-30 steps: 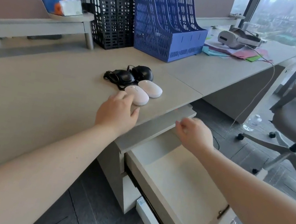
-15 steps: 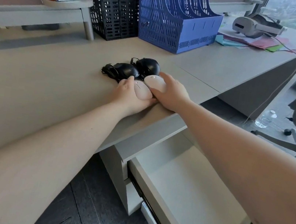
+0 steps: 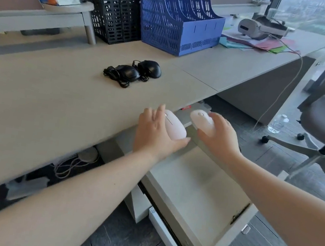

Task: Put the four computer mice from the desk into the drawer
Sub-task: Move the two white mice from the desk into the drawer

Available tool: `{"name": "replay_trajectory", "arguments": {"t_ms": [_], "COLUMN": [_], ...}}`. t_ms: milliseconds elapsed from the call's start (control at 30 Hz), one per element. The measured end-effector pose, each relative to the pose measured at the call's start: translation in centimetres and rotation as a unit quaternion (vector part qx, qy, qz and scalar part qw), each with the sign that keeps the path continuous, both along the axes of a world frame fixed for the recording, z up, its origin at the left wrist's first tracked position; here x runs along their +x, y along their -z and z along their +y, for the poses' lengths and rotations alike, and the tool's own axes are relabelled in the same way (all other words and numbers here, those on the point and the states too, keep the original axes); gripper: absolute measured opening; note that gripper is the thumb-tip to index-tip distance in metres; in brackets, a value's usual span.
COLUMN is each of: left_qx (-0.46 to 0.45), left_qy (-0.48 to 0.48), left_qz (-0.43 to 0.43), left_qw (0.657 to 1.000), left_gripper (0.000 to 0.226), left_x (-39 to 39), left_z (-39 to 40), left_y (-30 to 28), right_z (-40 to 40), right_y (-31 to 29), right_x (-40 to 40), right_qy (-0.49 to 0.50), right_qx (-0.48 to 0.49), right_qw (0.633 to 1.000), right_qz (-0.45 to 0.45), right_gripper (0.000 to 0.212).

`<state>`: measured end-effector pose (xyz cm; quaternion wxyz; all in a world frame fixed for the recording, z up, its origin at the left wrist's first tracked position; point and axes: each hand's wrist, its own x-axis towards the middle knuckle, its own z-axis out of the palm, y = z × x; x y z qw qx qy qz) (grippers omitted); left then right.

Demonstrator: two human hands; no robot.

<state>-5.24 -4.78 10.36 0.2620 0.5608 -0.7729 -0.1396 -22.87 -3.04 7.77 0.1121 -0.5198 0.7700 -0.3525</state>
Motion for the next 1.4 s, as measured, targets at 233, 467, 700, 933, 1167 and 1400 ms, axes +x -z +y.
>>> {"name": "replay_trajectory", "arguments": {"t_ms": [233,467,700,933,1167,1400], "left_qx": [0.09,0.223,0.231,0.246,0.236,0.12], "left_qy": [0.008,-0.028,-0.012,0.001,0.005,0.024], "left_qz": [-0.093,-0.179,-0.226,-0.257,-0.245,-0.153], "left_qw": [0.992,0.958,0.946,0.935,0.94,0.981], "left_gripper": [0.107,0.094,0.101,0.12,0.122,0.025], "left_x": [-2.3,-4.5,-5.8,-6.3,-5.8,-4.3], "left_z": [2.7,0.4,-0.3,0.3,0.2,-1.9], "left_y": [6.1,11.2,13.4,14.4,12.7,3.1], "right_z": [1.3,-0.9,-0.8,-0.2,0.1,-2.0], "right_y": [5.2,10.1,11.8,12.6,10.3,2.3], "right_x": [-1.8,-1.0,-0.9,-1.0,-0.9,1.6], "right_qy": [-0.039,-0.096,-0.121,-0.123,-0.123,-0.07], "right_qx": [0.142,0.24,0.272,0.286,0.222,-0.006], "right_qw": [0.989,0.966,0.954,0.95,0.963,0.994], "right_qz": [-0.014,-0.003,0.027,0.018,0.087,0.084], "right_gripper": [0.053,0.062,0.072,0.076,0.051,0.022]}}
